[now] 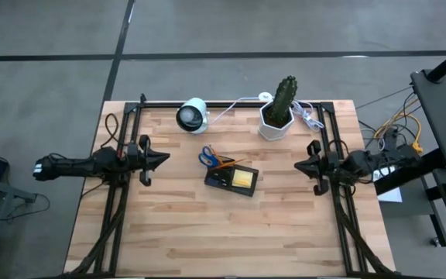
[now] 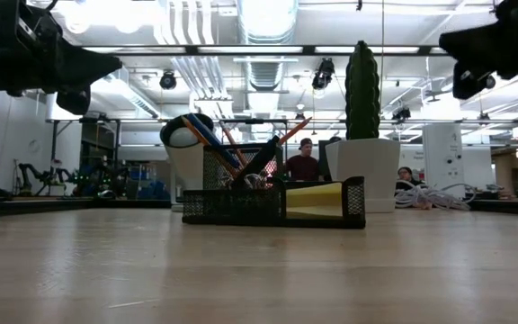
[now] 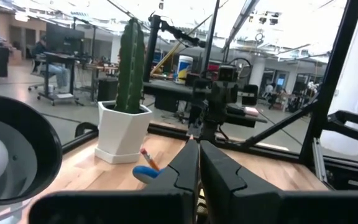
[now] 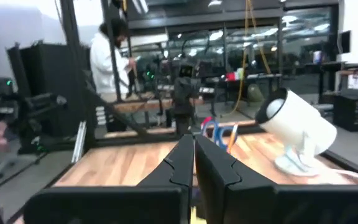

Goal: Pick and place office supplies into organizer
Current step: Return to Home Position

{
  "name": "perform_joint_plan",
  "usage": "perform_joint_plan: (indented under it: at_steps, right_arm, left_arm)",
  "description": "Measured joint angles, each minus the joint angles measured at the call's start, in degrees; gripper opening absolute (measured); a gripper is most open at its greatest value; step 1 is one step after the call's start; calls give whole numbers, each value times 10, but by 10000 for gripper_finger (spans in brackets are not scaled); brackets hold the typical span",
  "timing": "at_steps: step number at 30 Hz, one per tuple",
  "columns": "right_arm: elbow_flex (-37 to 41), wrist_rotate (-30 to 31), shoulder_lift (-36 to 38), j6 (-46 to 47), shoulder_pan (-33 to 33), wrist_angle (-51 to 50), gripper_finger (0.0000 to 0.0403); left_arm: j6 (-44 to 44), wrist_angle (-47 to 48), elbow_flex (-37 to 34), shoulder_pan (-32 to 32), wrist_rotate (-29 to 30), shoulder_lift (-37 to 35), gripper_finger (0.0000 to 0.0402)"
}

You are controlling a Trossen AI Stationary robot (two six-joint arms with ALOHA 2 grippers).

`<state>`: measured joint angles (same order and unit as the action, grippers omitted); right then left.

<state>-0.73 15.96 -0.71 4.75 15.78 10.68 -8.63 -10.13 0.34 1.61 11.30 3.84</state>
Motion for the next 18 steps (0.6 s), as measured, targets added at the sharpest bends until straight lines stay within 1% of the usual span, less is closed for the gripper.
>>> perform_joint_plan:
  at_steps: [4,7,8,12,14,16,18]
  right_arm:
    - [1,-55,4,-3,-38,-4,8]
    - [1,-60,7,5,-74,-6,8]
    - [1,-72,7,12,-87,-8,8]
    - [1,-161,5,68,-141,-35,8]
    - [2,-194,4,85,-160,-60,8]
    - [2,-211,2,84,-168,-80,8]
    - [2,-210,1,73,-170,-86,8]
  left_arm:
    - [0,1,0,0,-1,-3,0]
    - [0,0,0,0,-1,-8,0]
    - [0,2,0,0,-1,-9,0]
    - [2,13,0,0,-5,-6,0]
    - [7,30,0,0,-5,-6,0]
    - [11,48,0,0,-6,-6,0]
    - [17,46,0,0,-6,-6,0]
